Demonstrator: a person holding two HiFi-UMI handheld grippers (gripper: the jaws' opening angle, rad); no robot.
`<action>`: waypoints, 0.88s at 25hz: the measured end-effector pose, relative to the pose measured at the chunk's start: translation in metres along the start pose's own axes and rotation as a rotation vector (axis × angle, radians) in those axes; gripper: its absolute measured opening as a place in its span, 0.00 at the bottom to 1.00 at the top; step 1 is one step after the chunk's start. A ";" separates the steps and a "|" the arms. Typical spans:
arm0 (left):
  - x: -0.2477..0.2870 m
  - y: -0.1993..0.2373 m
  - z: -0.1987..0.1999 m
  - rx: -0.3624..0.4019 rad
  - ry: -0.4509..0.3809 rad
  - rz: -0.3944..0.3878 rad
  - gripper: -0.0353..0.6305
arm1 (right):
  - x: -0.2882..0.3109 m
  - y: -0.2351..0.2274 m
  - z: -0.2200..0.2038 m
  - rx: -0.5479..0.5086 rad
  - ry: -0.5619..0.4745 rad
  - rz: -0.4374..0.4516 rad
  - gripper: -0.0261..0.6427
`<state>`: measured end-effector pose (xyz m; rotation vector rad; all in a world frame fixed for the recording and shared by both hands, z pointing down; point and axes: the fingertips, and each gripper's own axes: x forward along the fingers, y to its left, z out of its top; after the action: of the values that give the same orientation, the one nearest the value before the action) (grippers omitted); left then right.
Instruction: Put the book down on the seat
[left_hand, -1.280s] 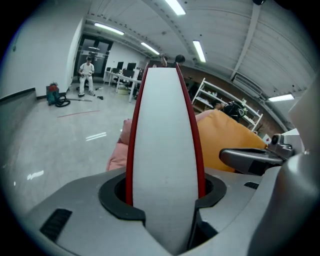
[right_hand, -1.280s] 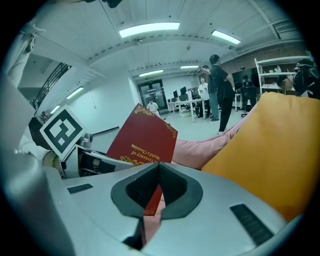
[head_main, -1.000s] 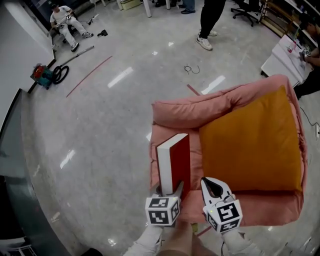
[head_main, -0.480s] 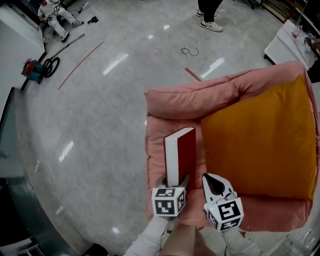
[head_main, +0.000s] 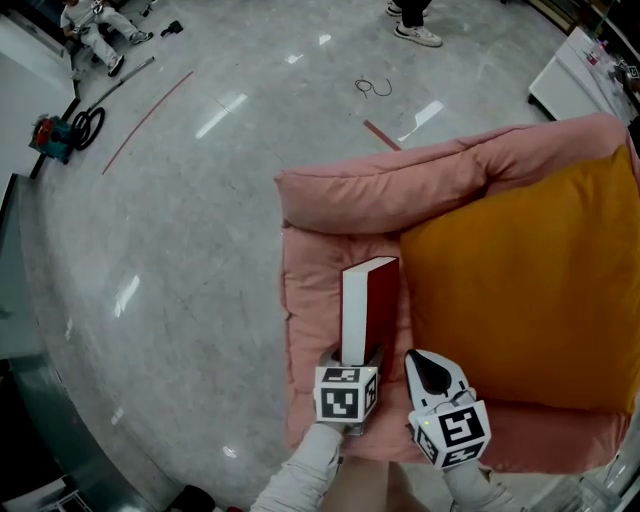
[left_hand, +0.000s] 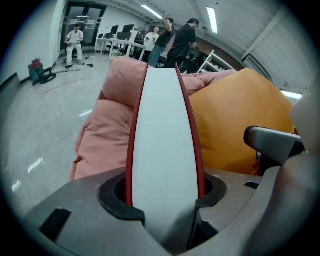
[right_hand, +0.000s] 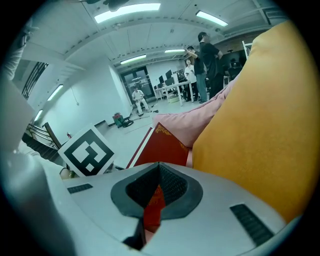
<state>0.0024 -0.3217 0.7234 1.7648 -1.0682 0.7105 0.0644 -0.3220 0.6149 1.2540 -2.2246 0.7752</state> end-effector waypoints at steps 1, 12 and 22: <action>0.004 0.002 -0.001 0.000 0.013 -0.001 0.43 | 0.002 0.000 -0.002 0.004 0.004 0.001 0.05; 0.023 0.027 0.000 0.030 0.072 0.042 0.51 | 0.011 0.003 -0.008 0.011 0.013 0.013 0.05; -0.018 0.065 0.001 -0.015 0.017 0.191 0.57 | -0.001 0.018 0.003 -0.020 0.002 0.044 0.05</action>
<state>-0.0635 -0.3290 0.7350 1.6560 -1.2384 0.8302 0.0486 -0.3155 0.6077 1.1980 -2.2599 0.7683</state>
